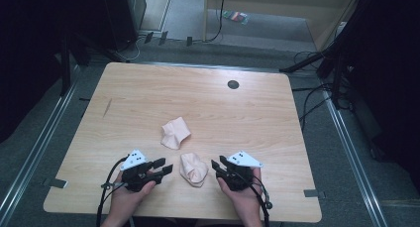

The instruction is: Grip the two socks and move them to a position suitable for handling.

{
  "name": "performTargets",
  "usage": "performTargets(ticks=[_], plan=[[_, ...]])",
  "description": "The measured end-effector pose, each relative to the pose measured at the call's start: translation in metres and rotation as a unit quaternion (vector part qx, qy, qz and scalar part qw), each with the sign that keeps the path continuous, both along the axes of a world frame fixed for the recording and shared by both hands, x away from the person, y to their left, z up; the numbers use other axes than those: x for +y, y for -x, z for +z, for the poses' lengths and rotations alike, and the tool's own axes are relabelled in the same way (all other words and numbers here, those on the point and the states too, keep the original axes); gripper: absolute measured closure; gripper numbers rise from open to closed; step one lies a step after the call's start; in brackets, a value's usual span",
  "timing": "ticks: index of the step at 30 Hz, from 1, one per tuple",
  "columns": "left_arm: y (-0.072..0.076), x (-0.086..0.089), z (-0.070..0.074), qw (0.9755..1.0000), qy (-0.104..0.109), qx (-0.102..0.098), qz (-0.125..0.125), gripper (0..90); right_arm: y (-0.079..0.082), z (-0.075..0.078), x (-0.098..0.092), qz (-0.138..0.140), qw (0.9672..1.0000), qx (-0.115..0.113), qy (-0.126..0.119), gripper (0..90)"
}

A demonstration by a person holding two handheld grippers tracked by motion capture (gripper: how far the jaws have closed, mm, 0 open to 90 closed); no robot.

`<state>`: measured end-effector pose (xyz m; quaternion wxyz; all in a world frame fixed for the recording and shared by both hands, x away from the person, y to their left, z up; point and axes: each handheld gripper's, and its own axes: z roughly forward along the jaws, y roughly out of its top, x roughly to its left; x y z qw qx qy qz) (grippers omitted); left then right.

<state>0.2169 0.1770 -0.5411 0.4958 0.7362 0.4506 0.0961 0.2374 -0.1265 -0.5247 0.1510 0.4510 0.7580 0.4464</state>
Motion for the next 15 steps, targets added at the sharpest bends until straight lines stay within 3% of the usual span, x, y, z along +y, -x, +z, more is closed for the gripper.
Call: performTargets(ticks=[2,5,7,8,14,15], plan=[[0.003,-0.009,-0.001,0.9997,-0.009,0.005,-0.023,57.5,-0.001,-0.005,0.005,0.008,0.9999,0.012,-0.005,67.0],[0.005,-0.017,-0.003,0.9992,-0.022,0.008,-0.032,59.1,-0.003,-0.010,0.016,0.026,0.9994,0.020,-0.005,67.5],[0.006,-0.028,-0.006,0.9977,-0.054,0.009,-0.040,60.4,-0.004,-0.014,0.022,0.029,0.9990,0.033,-0.003,67.4],[0.006,-0.031,-0.008,0.9972,-0.060,0.013,-0.042,60.5,-0.004,-0.016,0.025,0.031,0.9988,0.037,0.000,67.2],[0.006,-0.041,-0.009,0.9969,-0.054,0.028,-0.050,57.2,-0.002,-0.021,0.036,0.036,0.9985,0.033,0.026,67.1],[0.005,-0.044,-0.010,0.9970,-0.056,0.030,-0.045,57.1,-0.002,-0.024,0.038,0.032,0.9982,0.030,0.041,68.9]])
